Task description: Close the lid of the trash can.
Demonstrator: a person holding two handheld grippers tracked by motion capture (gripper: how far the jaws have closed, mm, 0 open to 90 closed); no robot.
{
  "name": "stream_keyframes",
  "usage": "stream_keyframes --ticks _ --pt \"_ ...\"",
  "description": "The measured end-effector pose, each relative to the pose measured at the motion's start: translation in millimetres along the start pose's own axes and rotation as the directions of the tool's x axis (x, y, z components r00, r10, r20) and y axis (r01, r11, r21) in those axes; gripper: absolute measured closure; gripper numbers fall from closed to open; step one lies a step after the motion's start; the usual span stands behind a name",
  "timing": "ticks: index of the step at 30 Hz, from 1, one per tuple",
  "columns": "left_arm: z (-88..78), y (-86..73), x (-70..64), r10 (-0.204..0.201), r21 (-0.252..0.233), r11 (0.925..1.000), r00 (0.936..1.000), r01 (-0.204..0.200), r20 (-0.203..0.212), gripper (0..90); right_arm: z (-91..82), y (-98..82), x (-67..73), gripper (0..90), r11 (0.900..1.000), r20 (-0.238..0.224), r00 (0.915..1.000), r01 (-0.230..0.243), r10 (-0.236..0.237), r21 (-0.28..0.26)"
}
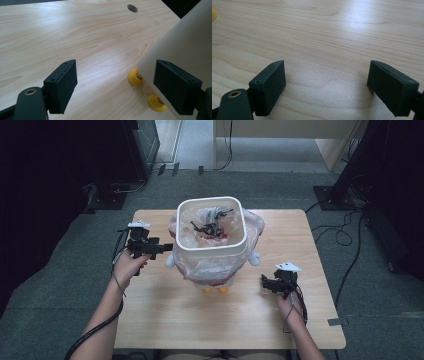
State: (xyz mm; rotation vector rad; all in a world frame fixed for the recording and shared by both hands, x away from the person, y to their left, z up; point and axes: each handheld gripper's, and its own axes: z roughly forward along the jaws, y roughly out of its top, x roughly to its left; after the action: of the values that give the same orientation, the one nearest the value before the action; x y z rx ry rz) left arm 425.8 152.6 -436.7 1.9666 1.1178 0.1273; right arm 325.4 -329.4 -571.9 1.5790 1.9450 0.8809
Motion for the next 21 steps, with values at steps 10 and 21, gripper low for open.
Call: stream_keyframes --ticks 10,21 --pt "16.3 -19.1 4.7 -0.015 0.008 0.9999 0.9997 0.015 0.017 19.5 0.0 0.0 0.0 14.9 1.000 0.000 1.0000 0.000 0.000 0.000" --pt "31.2 -45.0 11.3 -0.045 0.014 0.9989 0.9984 0.045 0.033 19.5 0.0 0.0 0.0 14.9 1.000 0.000 1.0000 0.000 0.000 0.000"
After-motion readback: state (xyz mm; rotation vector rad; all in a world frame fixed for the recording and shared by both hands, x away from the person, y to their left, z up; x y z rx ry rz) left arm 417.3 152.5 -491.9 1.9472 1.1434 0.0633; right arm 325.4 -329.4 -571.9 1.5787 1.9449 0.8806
